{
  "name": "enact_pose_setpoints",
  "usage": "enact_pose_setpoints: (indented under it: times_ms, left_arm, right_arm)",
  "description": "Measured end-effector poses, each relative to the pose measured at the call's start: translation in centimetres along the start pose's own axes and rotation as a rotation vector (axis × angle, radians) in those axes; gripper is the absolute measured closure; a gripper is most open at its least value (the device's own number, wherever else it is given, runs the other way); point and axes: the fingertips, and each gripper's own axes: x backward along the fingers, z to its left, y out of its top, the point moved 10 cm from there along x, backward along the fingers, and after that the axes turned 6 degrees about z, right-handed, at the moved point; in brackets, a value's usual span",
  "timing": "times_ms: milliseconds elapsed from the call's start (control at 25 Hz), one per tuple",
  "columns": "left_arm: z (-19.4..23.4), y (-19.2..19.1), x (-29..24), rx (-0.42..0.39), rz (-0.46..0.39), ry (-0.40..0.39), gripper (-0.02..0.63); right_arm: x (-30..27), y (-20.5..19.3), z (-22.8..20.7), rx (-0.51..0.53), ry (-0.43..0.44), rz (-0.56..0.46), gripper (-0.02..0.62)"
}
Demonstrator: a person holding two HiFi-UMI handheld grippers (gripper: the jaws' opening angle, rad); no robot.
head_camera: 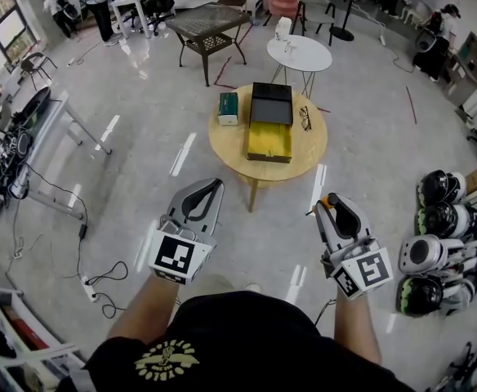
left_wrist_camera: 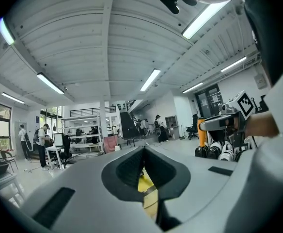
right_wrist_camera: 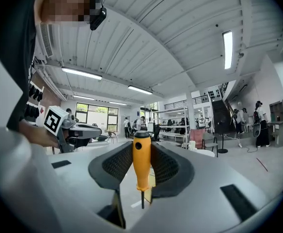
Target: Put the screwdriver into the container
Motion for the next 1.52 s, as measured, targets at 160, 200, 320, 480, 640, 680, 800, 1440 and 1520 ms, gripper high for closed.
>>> enact_pose_setpoints:
  times_ms: [160,200,320,480,640,680,800,1440,1520]
  left_arm:
    - [1.0,-1.7,0.1,0.007,0.035,0.026,0.592]
    - [1.2,-2.0,0.0,0.01,0.036,0.027,0.592]
    - [2.1,-2.1,-0.9,0.021,0.019,0.02,0.592]
    - [3.7,-1.9,-2.8,0.001,0.021,0.014,0.592]
    - [5.4,-1.4,-4.7,-0.006,-0.003,-0.005,0.592]
    - [5.9,-1.3,-5.1,-0.011,-0.003,-0.01,0.592]
    - [7.6,-1.2,-6.3,-0.014,0.004,-0.018,0.592]
    - [14.0,-2.0,-11.5,0.035,-0.045,-0.002,0.594]
    - [14.3,-2.2,-11.7,0.048,-0.047,-0.006,0.592]
  right_arm:
    - [-1.3,-0.3,0.0,0.009,0.014,0.017,0.466]
    - [-1.6,-0.4,0.0,0.013,0.015,0.022,0.467]
    - [-2.8,-0.4,0.1,0.018,0.009,0.031,0.466]
    - [-4.4,0.0,-0.1,0.021,-0.013,0.029,0.468]
    - [-6.0,0.7,-0.7,0.016,-0.038,0.023,0.468]
    - [-6.4,0.9,-0.8,0.017,-0.041,0.023,0.468]
    - [-8.0,1.5,-1.2,0.019,-0.051,0.023,0.468]
    - [-14.9,2.0,-3.7,0.002,-0.059,0.058,0.467]
    - [-15.3,2.0,-3.9,-0.004,-0.059,0.067,0.467]
